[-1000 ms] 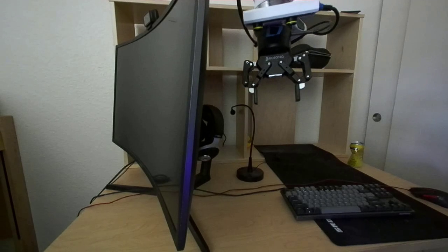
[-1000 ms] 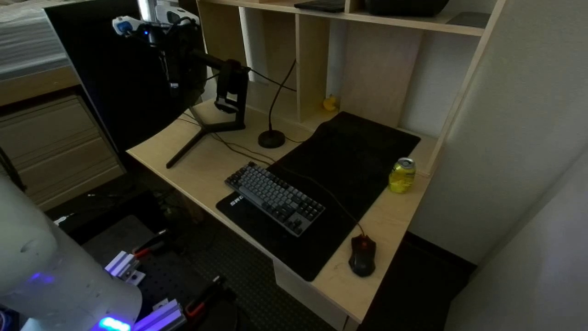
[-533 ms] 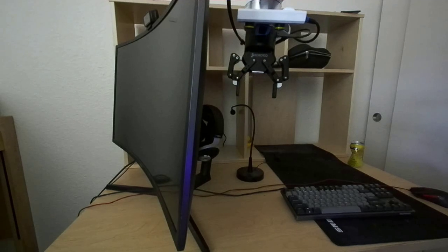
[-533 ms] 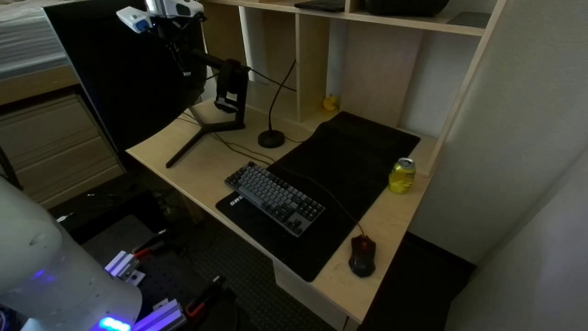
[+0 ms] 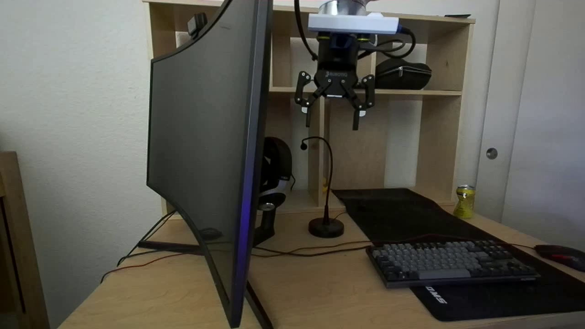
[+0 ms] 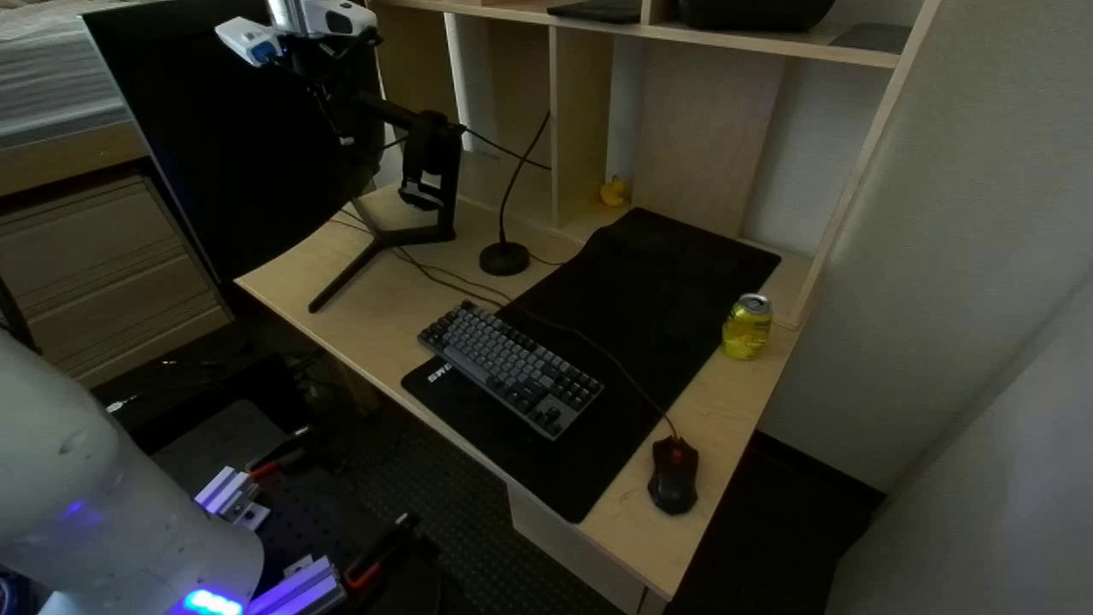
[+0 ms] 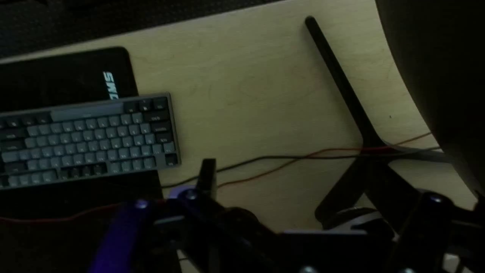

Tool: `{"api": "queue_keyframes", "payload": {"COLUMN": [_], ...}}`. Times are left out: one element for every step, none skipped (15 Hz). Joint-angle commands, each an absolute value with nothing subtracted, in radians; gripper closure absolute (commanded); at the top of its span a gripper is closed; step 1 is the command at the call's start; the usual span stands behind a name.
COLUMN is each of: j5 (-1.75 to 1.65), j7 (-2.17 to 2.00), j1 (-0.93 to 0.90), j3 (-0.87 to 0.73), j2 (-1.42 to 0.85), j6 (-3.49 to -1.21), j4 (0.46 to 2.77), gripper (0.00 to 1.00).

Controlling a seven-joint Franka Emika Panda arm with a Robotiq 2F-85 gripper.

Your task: Remove the headsets from the back of the monitor and place them on the desk

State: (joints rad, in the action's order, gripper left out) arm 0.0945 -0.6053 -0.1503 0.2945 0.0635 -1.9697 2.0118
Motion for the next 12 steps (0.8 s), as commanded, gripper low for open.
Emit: {"api": "queue_keyframes", "payload": {"j5": [-0.082, -0.153, -0.246, -0.338, -0.427, -0.5, -0.392, -0.442, -0.458, -0.462, -0.462, -0.516], "j7": [-0.67, -0.704, -0.763, -0.836, -0.932, -1.023, -0.909, -0.957, -0.971, -0.97, -0.97, -1.008], "j1": [-0.22, -0.234, -0.259, -0.284, -0.321, -0.362, -0.335, -0.357, -0.368, -0.374, -0.375, -0.403], "j3": [0.329, 0.325, 0.317, 0.294, 0.266, 0.234, 0.246, 0.221, 0.205, 0.197, 0.195, 0.171], "j2": [-0.087, -0.138, -0.187, -0.224, -0.292, -0.35, -0.226, -0.274, -0.309, -0.331, -0.34, -0.363], "j6": [-2.177, -2.265, -2.333, -2.378, -2.408, -2.406, -2.399, -2.408, -2.409, -2.409, -2.41, -2.394], "j4": [1.936, 1.909, 1.879, 1.848, 1.786, 1.717, 1.858, 1.81, 1.774, 1.75, 1.737, 1.709], "gripper": [0.0, 0.0, 0.0, 0.0, 0.0, 0.0, 0.0, 0.0, 0.0, 0.0, 0.0, 0.0]}}
